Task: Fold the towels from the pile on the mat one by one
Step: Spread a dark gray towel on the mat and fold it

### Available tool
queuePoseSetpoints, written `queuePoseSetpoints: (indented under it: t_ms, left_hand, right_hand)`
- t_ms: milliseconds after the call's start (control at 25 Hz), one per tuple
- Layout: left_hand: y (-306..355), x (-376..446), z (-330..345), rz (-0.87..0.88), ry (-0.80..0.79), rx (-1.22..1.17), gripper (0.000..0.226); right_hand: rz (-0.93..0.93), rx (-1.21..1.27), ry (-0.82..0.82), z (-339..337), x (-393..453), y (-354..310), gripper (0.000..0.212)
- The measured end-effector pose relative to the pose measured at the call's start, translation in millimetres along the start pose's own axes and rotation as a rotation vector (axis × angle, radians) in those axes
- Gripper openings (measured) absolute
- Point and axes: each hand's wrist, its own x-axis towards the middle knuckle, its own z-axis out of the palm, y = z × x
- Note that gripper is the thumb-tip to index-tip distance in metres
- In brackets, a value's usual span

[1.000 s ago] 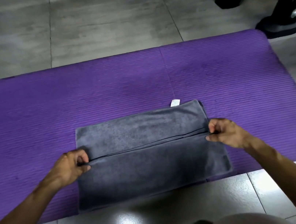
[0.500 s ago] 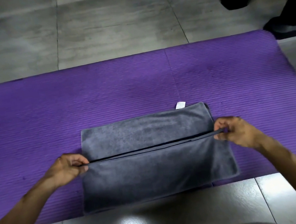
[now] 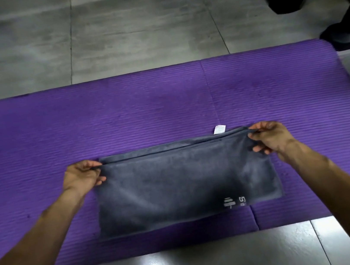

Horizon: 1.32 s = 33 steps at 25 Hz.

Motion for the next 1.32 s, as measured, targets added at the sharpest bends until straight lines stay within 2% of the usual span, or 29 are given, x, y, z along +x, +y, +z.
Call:
queuePoseSetpoints:
  t_ms: [120,200,240,280,360,440,480,600,680,760,920,1040,1120,1320]
  left_hand:
    - [10.6,12.2,-1.8,0.042,0.033,-0.068,0.034]
    - [15.6,18.5,-0.8,0.039,0.043,-0.072,0.027]
    - [15.1,19.1,-0.6,0.051,0.072,0.013,0.017]
    - [10.9,17.6,1.2,0.104,0.135,0.195,0.013]
    - [-7.0,-1.6,13.7,0.357,0.269,0.584,0.036]
    - [-41.0,-35.5,35.2,0.649,0.176,0.724,0.052]
    - [-60.9,-57.7,45.3,0.709,0.112,0.778,0.055]
    - [-127.0,-92.5,49.1,0.635,0.110,0.923,0.059]
    - [-136.8,-99.2,44.7,0.546,0.159,0.961,0.060]
    - [-120.2,-98.1,52.0,0.556,0.193,0.961,0.060]
    - [-67.9,-48.6,78.0,0.701,0.109,0.942,0.062]
    - [-53.6,-0.6,75.1,0.614,0.172,0.944,0.066]
    - [-54.9,10.6,71.3,0.615,0.204,0.955,0.066]
    - [-64.1,-18.9,73.0,0.597,0.244,0.829,0.064]
  right_hand:
    - [0.000,0.109,0.036,1.8,7.2,-8.5,0.020]
    - [-0.011,0.146,0.056,6.8,12.4,-9.2,0.020]
    - [-0.048,0.142,0.098,11.5,11.7,-7.4,0.021]
    - [-0.138,0.078,0.189,17.2,7.8,-3.8,0.024]
    - [-0.443,-0.183,0.350,36.9,-11.1,13.3,0.031]
    - [-0.683,-0.441,0.344,65.3,-43.1,42.5,0.040]
    - [-0.698,-0.573,0.329,76.7,-54.7,57.1,0.045]
    - [-0.567,-0.817,0.315,89.1,-62.1,98.2,0.057]
    - [-0.516,-0.903,0.293,84.0,-51.2,108.4,0.062]
    - [-0.519,-0.949,0.278,82.0,-39.3,100.3,0.064]
    - [-0.521,-0.950,0.312,79.1,-7.9,75.1,0.065]
    - [-0.543,-0.981,0.330,77.5,3.4,72.6,0.066]
    - [-0.535,-0.991,0.332,78.6,4.4,73.2,0.067]
    - [-0.522,-1.017,0.348,78.9,4.4,71.3,0.067]
